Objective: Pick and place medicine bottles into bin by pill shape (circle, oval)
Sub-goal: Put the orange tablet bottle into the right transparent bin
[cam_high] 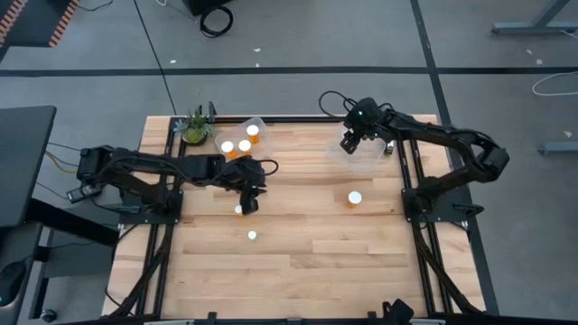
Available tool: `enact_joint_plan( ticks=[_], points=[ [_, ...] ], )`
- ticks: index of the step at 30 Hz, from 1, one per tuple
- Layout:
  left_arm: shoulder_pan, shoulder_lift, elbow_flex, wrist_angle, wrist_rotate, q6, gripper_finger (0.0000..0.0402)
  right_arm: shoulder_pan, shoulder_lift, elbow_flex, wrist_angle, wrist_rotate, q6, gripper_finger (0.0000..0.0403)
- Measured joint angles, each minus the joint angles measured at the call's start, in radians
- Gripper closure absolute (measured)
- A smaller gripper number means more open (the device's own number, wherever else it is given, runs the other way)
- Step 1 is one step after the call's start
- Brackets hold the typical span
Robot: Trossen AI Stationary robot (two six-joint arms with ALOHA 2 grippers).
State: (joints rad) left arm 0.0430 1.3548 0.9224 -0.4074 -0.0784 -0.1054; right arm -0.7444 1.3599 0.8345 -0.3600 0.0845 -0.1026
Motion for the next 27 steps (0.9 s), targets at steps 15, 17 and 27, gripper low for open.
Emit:
enact_joint_plan(
  ticks=[15,17,27],
  points=[
    [-0.002,0.000,0.058,-0.428,0.074,0.038,0.0225,0.192,-0.115,0.000,-0.006,0.017,0.024,0.0201],
    [-0.002,0.000,0.058,-0.482,0.074,0.038,0.0211,0.214,-0.119,0.000,-0.005,0.019,0.024,0.0201],
    [-0.016,0.000,0.033,-0.574,0.083,-0.019,0.0165,0.273,-0.120,0.000,-0.003,0.019,0.024,0.0201]
  ],
)
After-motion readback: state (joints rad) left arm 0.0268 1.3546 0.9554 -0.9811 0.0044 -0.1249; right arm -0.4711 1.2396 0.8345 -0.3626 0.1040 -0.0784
